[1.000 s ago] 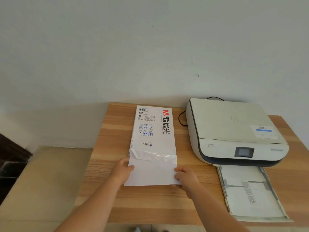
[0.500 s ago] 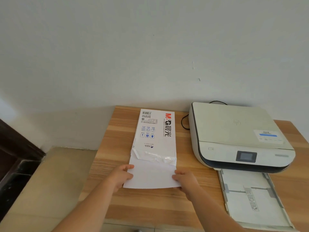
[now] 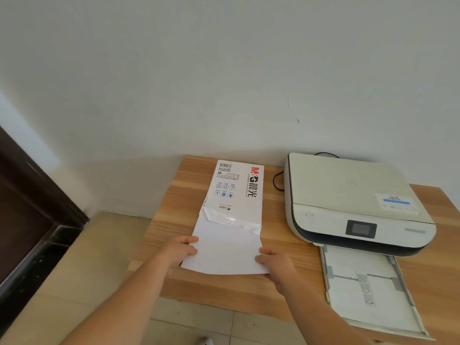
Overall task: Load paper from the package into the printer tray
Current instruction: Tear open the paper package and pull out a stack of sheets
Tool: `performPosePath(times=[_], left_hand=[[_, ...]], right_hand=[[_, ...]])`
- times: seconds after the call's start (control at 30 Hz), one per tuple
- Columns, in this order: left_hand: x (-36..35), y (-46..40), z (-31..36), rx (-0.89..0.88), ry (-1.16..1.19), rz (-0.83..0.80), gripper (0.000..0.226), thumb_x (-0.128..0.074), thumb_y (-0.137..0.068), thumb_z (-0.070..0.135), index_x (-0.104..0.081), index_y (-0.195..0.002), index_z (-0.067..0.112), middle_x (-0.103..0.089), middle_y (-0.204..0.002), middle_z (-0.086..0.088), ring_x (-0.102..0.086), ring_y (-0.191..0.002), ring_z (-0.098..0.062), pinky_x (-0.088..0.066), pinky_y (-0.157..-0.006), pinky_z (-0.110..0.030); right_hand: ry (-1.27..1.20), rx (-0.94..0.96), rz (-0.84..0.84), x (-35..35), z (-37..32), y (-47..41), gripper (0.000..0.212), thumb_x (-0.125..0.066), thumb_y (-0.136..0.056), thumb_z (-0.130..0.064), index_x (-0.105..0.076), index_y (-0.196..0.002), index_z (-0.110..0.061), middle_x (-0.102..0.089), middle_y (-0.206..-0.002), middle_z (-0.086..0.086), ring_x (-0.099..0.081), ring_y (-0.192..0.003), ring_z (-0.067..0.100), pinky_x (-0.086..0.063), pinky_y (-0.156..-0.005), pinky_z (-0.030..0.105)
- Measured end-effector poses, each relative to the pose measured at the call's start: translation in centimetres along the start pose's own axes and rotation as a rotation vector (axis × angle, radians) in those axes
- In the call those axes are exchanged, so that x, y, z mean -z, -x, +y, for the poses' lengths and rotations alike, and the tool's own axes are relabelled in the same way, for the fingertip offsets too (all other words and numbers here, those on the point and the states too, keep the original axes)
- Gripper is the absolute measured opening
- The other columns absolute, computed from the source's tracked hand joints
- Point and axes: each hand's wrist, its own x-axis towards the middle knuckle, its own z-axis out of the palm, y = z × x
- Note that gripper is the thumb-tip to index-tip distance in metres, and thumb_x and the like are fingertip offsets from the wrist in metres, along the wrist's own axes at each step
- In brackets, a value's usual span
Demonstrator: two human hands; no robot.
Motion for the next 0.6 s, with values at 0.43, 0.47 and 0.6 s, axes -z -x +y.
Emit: performPosePath(times=[0.43,0.47,0.6], left_hand=[[0.8,3.7,-0.3,-0.057,0.041,0.012,0.030,-0.058,-0.084,-0.003,-0.065,-0.107,0.015,-0.068,-0.098,-0.002,-0.063,-0.083,-0.019,-0.047,-0.068,-0.030],[1.0,3.8,-0.4,-0.061,0.039,0.009,0.030,-0.058,-0.084,-0.003,-0.065,-0.106,0.015,-0.068,-0.098,-0.002,-0.063,-0.083,-0.020,-0.047,-0.069,-0.030],[2.1,4.9,-1.3,-0.072,0.047,-0.006,0.031,-0.061,-0.083,-0.002,-0.067,-0.107,0.016,-0.069,-0.102,-0.005,-0.063,-0.089,-0.025,-0.046,-0.077,-0.034]], right_hand=[[-0.071,0.030,-0.057,0.1,-0.4,4.5,0.024,-0.059,-0.084,0.006,-0.065,-0.103,-0.007,-0.065,-0.100,0.010,-0.061,-0.092,0.026,-0.052,-0.093,0.044],[-0.084,0.033,-0.064,0.1,-0.3,5.0,0.023,-0.059,-0.084,0.006,-0.066,-0.102,-0.006,-0.065,-0.100,0.010,-0.062,-0.093,0.026,-0.053,-0.092,0.044],[-0.049,0.076,-0.058,-0.3,0.2,7.2,0.027,-0.059,-0.084,0.006,-0.066,-0.107,-0.006,-0.064,-0.098,0.008,-0.062,-0.092,0.025,-0.056,-0.086,0.040]])
